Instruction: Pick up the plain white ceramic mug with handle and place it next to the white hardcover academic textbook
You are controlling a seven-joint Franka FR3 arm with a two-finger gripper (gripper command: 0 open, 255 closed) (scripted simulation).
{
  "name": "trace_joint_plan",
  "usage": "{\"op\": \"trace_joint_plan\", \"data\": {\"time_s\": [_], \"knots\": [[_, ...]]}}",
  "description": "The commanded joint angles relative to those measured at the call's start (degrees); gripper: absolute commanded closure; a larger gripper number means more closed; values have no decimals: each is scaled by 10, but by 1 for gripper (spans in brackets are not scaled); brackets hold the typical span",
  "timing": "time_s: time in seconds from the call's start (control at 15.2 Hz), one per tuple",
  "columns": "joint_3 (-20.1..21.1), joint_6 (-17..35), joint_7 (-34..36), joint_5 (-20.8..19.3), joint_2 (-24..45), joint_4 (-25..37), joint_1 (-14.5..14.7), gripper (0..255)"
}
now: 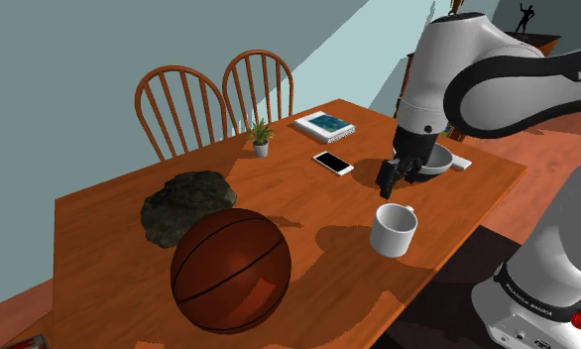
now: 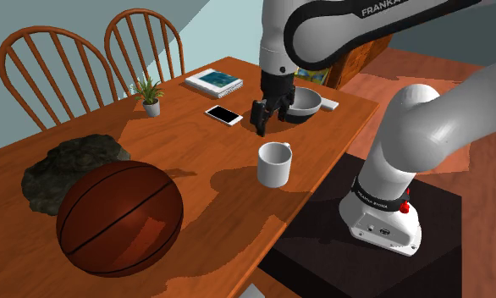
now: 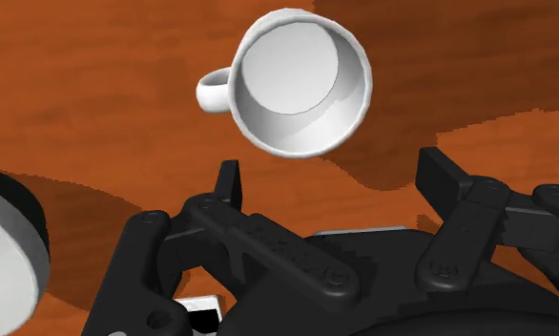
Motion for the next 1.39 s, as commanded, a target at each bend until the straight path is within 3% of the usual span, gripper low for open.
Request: {"op": "trace_joint_plan", "data": {"time_s": [0.0,0.26,0.73,1.25,1.32], "knots": [[24,42,25,16,14,-24,13,0],[74,127,75,46,62,-57,38,0],[87,212,75,54,123,-81,36,0],[88,220,75,54,129,-83,36,0],[88,219,75,54,129,-83,36,255]]}}
